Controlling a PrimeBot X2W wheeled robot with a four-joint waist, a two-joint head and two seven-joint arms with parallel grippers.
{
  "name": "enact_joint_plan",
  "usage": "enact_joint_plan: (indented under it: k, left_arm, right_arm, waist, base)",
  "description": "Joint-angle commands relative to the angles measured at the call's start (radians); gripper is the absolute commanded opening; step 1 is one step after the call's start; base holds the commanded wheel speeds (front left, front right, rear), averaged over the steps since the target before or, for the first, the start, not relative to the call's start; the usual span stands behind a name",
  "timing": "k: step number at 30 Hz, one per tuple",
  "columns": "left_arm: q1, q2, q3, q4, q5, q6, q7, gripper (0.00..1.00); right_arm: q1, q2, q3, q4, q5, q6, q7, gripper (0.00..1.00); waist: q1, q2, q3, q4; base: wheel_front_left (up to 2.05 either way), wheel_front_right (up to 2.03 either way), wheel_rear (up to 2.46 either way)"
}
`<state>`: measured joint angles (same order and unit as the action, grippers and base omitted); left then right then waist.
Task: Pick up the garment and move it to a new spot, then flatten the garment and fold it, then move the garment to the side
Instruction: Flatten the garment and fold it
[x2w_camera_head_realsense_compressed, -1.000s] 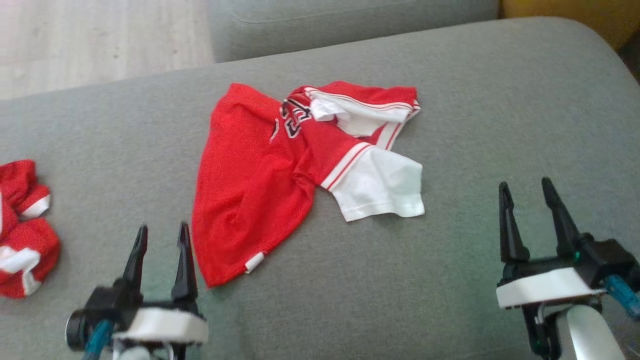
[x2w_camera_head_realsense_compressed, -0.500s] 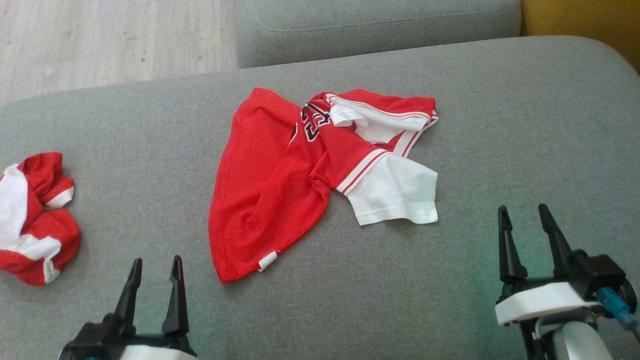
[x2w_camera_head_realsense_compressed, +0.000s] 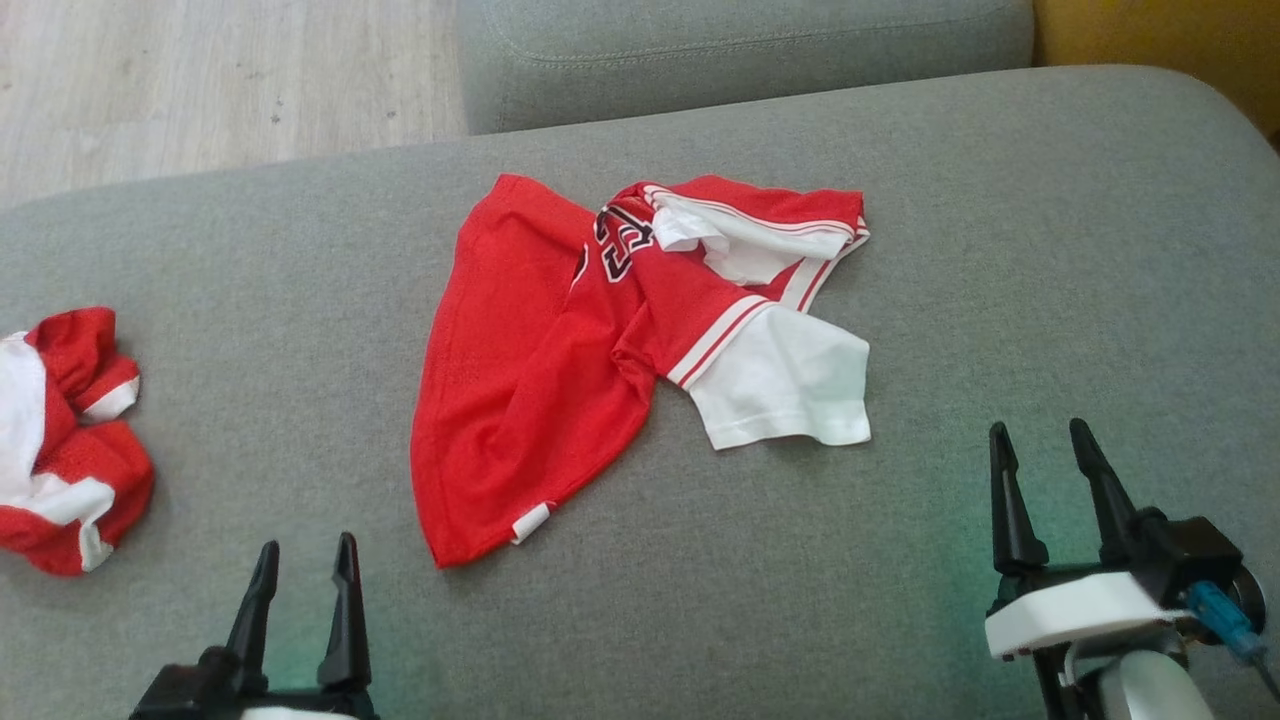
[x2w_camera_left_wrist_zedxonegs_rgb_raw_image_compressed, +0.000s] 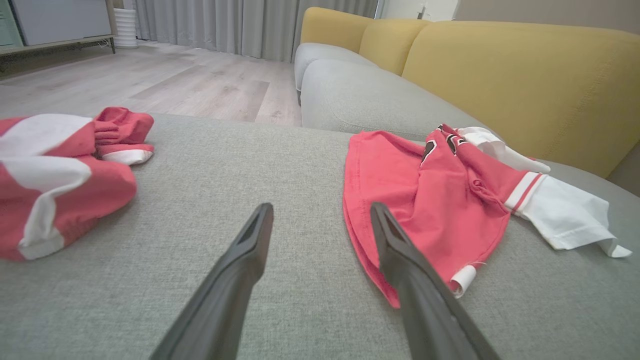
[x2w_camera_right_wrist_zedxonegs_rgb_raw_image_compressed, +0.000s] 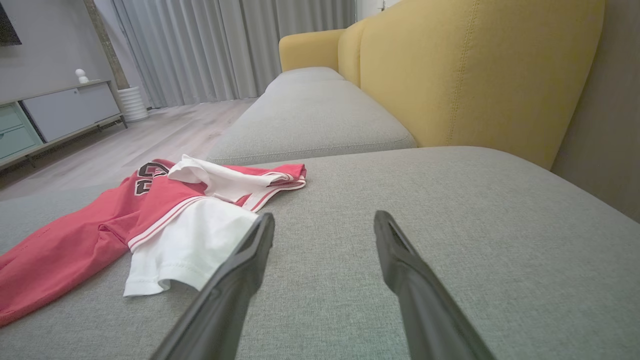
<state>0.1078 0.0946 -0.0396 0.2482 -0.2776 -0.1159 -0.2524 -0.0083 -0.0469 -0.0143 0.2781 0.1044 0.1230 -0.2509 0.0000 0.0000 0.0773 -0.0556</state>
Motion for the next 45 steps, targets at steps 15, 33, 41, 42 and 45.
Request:
enact_joint_plan:
  k: [15, 33, 41, 42, 45]
  left_arm:
    - [-0.035, -0.014, 0.063, -0.01, 0.008, -0.014, -0.009, 1.0]
    - [-0.159, -0.005, -0.114, -0.192, 0.045, -0.003, 0.4, 1.0]
    - [-0.179, 0.033, -0.208, -0.273, 0.017, -0.01, 0.591, 1.0]
    - [-0.181, 0.039, -0.215, -0.276, 0.016, -0.011, 0.603, 1.0]
    - [-0.187, 0.053, -0.235, -0.276, 0.011, -0.012, 0.63, 1.0]
  right_arm:
    - [-0.023, -0.004, 0.042, -0.035, -0.002, 0.008, -0.011, 1.0]
    - [-0.231, -0.028, 0.125, -0.022, -0.001, 0.008, 0.317, 1.0]
    - [-0.325, -0.045, 0.193, 0.108, -0.009, 0.008, 0.443, 1.0]
    - [-0.334, -0.046, 0.201, 0.121, -0.007, 0.008, 0.447, 1.0]
    - [-0.359, -0.045, 0.219, 0.148, 0.006, 0.008, 0.451, 1.0]
  waist:
    - [0.0, 0.0, -0.003, 0.011]
    - [0.0, 0.0, 0.106, 0.029]
    - [0.0, 0.0, 0.184, 0.05]
    - [0.0, 0.0, 0.191, 0.053]
    - [0.0, 0.0, 0.204, 0.057]
  base:
    - [0.0, 0.0, 0.0]
    - [0.0, 0.0, 0.0]
    - [0.0, 0.0, 0.0]
    - [0.0, 0.0, 0.0]
    - [0.0, 0.0, 0.0]
